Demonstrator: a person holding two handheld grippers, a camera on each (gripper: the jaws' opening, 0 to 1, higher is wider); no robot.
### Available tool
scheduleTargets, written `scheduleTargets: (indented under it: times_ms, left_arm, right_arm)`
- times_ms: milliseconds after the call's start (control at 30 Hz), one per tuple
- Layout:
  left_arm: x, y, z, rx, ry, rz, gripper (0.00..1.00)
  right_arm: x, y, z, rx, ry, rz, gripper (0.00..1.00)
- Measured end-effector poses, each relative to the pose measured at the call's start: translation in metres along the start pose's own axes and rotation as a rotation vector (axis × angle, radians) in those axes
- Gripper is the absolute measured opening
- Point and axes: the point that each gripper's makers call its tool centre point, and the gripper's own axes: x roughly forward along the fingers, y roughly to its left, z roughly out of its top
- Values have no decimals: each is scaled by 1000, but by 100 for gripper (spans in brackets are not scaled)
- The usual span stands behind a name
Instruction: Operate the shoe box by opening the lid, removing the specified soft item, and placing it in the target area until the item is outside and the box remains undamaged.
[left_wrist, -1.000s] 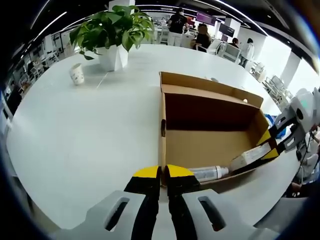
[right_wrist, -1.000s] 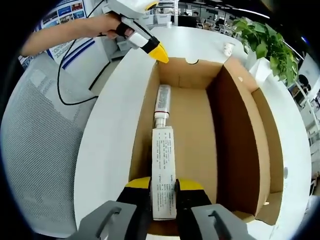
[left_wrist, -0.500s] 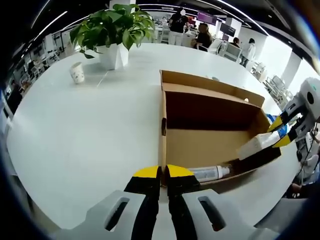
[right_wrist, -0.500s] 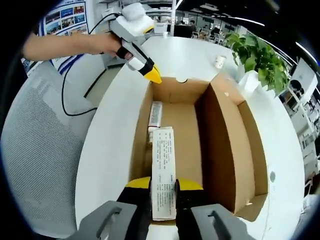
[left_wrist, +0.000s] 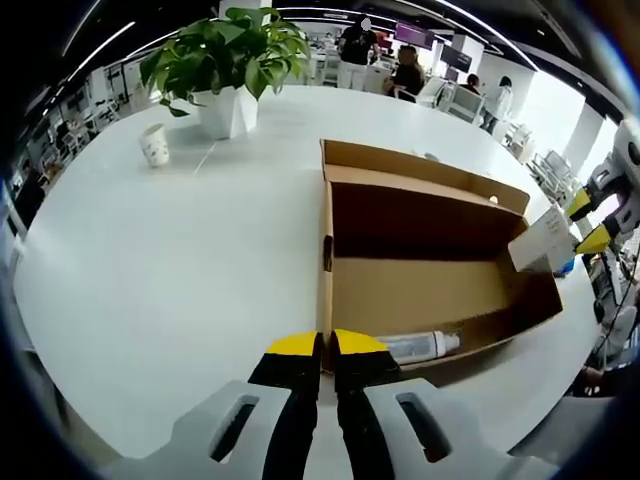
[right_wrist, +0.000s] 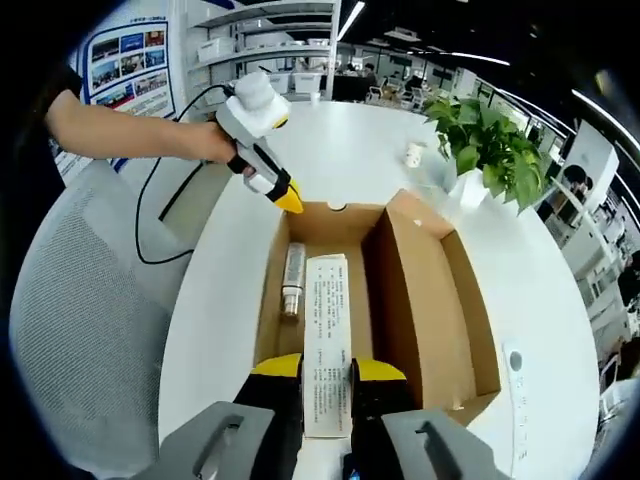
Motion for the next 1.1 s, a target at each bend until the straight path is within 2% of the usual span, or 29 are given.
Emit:
scheduleTargets:
  times_ms: [200, 467, 867, 1100]
  left_arm:
    - [1, 1, 0, 5, 1, 1, 1]
    - [1, 2, 1, 8, 5, 4, 1]
    - [0, 1, 0, 19, 10, 7, 1]
    - [-1, -1, -1, 23, 10, 11, 1]
  right_arm:
    - [-23, -10, -1, -13, -10, -25, 13]
    - [-49, -17, -14, -27, -5, -44, 13]
    - [-90, -40, -49, -3, 7, -100, 13]
    - [-111, -59, -78, 2, 31, -141, 13]
